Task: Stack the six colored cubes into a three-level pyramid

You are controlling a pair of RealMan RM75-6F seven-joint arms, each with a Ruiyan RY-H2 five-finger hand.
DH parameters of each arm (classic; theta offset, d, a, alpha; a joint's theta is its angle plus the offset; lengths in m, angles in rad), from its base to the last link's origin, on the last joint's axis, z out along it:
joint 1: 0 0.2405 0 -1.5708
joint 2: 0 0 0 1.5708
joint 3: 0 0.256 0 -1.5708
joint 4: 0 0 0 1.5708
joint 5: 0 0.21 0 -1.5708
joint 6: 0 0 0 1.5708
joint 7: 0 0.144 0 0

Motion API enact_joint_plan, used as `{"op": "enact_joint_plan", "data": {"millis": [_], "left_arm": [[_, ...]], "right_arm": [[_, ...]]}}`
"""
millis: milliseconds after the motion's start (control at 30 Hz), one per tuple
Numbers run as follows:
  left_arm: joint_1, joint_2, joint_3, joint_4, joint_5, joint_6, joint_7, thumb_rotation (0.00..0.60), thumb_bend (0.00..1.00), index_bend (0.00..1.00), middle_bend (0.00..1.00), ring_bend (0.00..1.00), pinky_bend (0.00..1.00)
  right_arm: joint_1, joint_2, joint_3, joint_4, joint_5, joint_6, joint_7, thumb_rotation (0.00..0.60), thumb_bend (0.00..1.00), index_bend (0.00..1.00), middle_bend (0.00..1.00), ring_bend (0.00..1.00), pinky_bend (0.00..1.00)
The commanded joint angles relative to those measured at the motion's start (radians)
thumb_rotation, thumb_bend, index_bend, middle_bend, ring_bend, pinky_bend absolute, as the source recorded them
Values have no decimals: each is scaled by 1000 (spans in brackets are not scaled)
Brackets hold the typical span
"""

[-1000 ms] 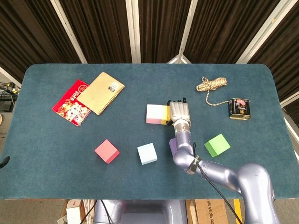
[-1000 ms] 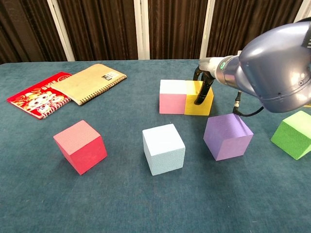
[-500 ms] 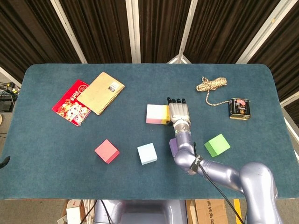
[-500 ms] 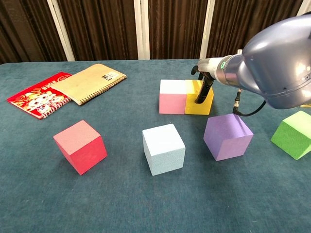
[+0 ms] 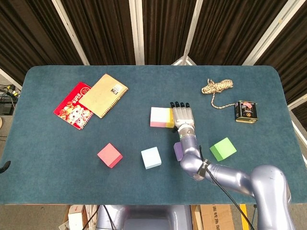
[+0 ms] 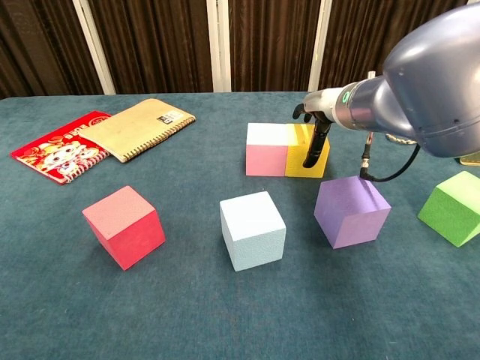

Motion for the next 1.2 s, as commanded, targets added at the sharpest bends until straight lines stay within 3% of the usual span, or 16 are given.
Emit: {"op": "enact_joint_plan", "data": {"millis": [33, 267, 467, 600, 767, 967, 1033, 1200], "left_arm": [[0, 0, -1, 2, -2, -1, -2, 600, 250, 119, 0, 0, 13], [-2, 1, 0, 6, 1, -6, -12, 600, 249, 119, 0, 0, 13], [1, 3, -1, 10, 13, 1, -36, 600, 250, 117, 0, 0, 13], [4, -1, -2, 14, 28, 16, -50, 600, 249, 112, 0, 0, 13], [5, -8, 1, 14, 53, 30, -71, 600, 247, 109, 0, 0, 12], [15, -23, 1, -16, 52, 50, -71, 600, 247, 108, 1, 0, 13], [19, -36, -1, -41, 68, 64, -105, 600, 247, 106, 6, 0, 13], [23, -47, 8, -47, 97, 75, -135, 600, 241, 116, 34, 0, 12]], "right_arm": [[-10, 14, 10, -23, -29, 8, 37, 600, 162, 0, 32, 38, 0], [-73, 101, 43, -152, -108, 13, 163, 600, 120, 0, 8, 28, 0], [-207, 268, 80, -386, -306, 52, 348, 600, 119, 0, 8, 28, 0], [-317, 425, 59, -577, -397, 101, 401, 600, 120, 0, 8, 28, 0], [-514, 570, -23, -735, -637, 170, 555, 600, 120, 0, 9, 28, 0], [-741, 570, -185, -688, -1074, 313, 828, 600, 120, 0, 9, 28, 0], [-854, 525, -293, -597, -1294, 471, 892, 600, 120, 0, 9, 28, 0], [-953, 414, -369, -393, -1510, 668, 963, 600, 120, 0, 9, 28, 0]]}}
